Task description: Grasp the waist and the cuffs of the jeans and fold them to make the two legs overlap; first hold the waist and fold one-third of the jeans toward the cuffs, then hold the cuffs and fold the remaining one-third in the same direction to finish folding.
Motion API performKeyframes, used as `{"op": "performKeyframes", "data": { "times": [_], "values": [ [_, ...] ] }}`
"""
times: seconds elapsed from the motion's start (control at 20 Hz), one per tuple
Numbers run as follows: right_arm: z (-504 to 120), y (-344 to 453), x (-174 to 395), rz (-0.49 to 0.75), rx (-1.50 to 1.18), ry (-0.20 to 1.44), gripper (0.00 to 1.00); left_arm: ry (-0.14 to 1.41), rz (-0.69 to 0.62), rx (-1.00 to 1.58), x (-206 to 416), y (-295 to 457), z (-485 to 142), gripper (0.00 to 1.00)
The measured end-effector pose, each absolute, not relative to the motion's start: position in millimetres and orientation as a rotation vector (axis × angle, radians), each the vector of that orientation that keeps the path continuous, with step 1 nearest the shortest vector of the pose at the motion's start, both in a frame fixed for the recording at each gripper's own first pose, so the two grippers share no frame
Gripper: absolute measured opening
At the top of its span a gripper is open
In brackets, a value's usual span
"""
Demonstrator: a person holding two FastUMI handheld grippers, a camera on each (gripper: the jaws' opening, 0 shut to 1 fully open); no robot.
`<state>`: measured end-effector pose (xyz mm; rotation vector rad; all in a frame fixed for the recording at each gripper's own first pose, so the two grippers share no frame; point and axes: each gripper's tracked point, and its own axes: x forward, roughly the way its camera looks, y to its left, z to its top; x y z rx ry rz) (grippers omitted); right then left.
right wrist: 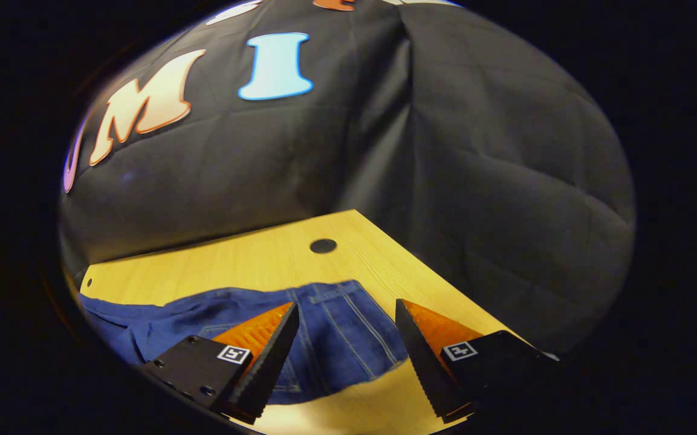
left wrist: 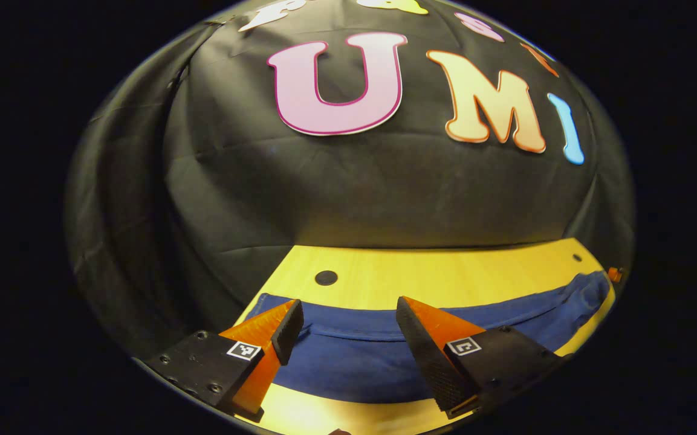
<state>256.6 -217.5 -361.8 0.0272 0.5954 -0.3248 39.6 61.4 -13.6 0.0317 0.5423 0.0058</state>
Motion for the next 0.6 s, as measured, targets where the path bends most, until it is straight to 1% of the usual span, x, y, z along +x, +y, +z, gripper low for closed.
{"op": "performKeyframes", "data": {
  "times": [0.15,0.3,0.35,0.4,0.45,0.5,0.55,0.6],
  "values": [
    [-389.7,-236.4,245.0,-0.386,0.109,0.653,0.99,0.536,-0.024,0.057,36.5,57.5,-15.4,0.96],
    [-424.6,-242.0,236.0,-0.413,0.236,0.724,1.00,0.551,-0.045,0.071,35.8,54.1,-16.3,0.95],
    [-427.1,-241.2,234.6,-0.405,0.271,0.734,0.98,0.569,-0.046,0.086,35.3,55.1,-17.9,0.96],
    [-422.8,-240.8,240.6,-0.380,0.278,0.682,0.95,0.579,-0.042,0.103,35.1,54.9,-15.3,0.96],
    [-428.6,-226.5,237.8,-0.322,0.305,0.712,0.76,0.584,-0.041,0.115,35.4,54.1,-14.1,0.96],
    [-424.1,-225.6,240.0,-0.315,0.296,0.692,0.57,0.584,-0.042,0.119,36.4,50.3,-12.6,0.96],
    [-420.0,-231.0,246.7,-0.344,0.258,0.664,0.39,0.590,-0.046,0.117,35.2,50.6,-14.1,0.96],
    [-424.3,-221.7,243.7,-0.342,0.242,0.691,0.10,0.593,-0.053,0.113,34.5,51.2,-14.0,0.95]
  ]
}}
